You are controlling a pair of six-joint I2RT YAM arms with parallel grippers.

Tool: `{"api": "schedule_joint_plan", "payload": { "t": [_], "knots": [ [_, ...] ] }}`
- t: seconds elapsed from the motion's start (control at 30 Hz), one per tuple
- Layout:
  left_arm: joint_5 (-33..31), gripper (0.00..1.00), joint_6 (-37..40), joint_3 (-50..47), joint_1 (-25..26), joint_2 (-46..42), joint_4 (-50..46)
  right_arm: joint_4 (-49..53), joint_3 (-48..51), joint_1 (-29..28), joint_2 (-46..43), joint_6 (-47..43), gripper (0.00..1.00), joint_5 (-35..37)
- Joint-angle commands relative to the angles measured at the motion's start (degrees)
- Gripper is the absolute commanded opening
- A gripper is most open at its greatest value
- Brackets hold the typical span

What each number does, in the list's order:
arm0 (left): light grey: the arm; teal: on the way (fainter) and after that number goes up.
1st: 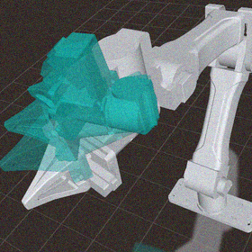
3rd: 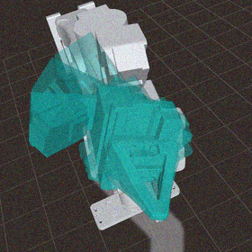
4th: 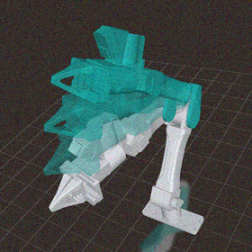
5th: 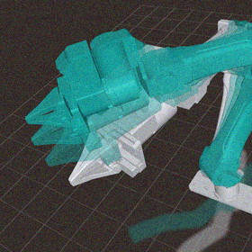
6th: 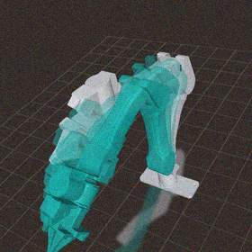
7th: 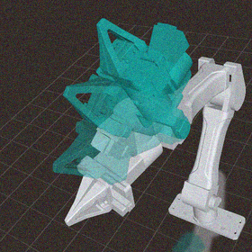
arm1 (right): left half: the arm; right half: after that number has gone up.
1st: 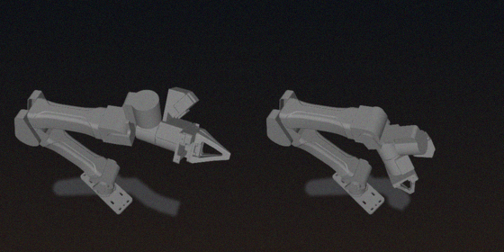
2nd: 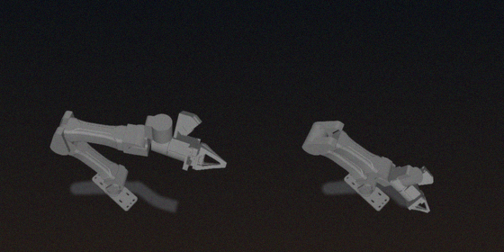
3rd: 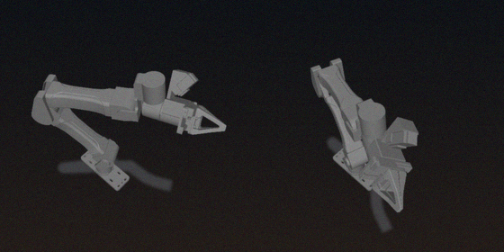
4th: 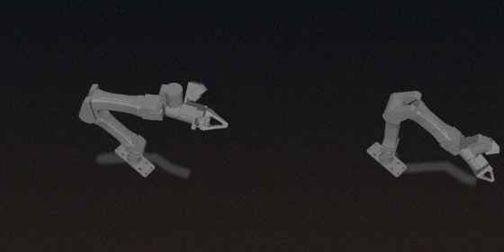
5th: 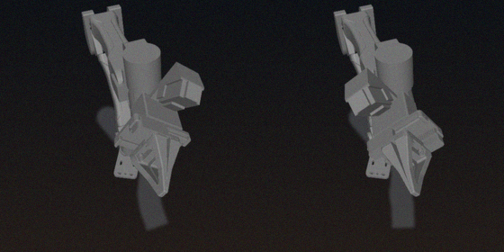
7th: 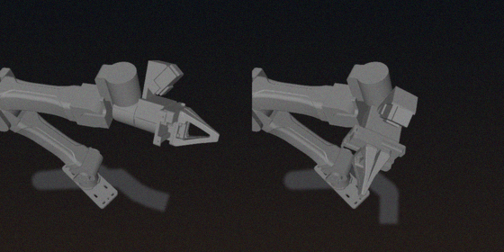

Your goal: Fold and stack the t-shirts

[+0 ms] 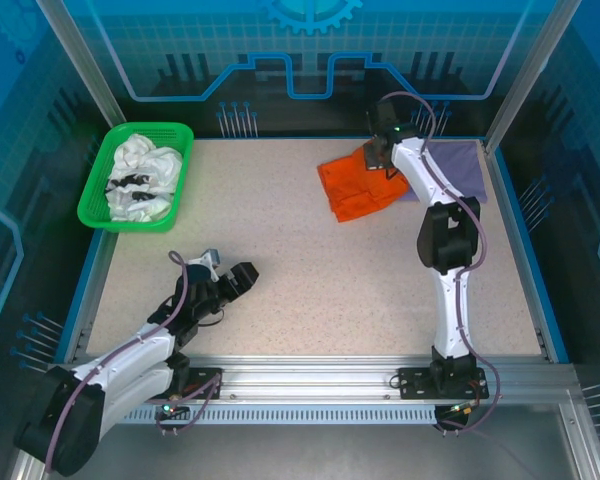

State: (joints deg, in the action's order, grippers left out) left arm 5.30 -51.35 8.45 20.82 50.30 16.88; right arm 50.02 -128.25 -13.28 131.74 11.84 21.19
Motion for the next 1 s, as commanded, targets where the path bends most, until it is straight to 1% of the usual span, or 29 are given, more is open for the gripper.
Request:
{"api": "schedule_joint_plan", "payload": {
  "t": [0.0, 0.2, 0.47, 0.7, 0.97],
  "knots": [
    [1.3, 0.88, -0.4, 0.1, -0.2, 0.3, 1.5, 4.3, -6.2, 1.8, 1.3, -3.3, 0.00, 1.1],
    [1.3, 0.88, -0.6, 0.4, -0.2, 1.4, 1.6, 4.9, -9.7, 4.4, 3.3, -5.7, 0.00, -0.7],
    [1.3, 0.88, -0.7, 0.8, -0.2, 2.3, 1.5, 6.9, -11.8, 7.1, 2.1, -5.8, 0.00, -5.0],
    [1.4, 0.88, -0.7, 0.9, -0.2, 2.4, 1.3, 9.2, -16.9, 8.2, 3.0, -5.9, 0.00, -5.2],
    [1.5, 0.89, -0.7, 1.2, -0.2, 2.7, 1.0, 10.5, -22.0, 10.4, 5.0, -6.2, 0.00, -7.0]
  ]
}}
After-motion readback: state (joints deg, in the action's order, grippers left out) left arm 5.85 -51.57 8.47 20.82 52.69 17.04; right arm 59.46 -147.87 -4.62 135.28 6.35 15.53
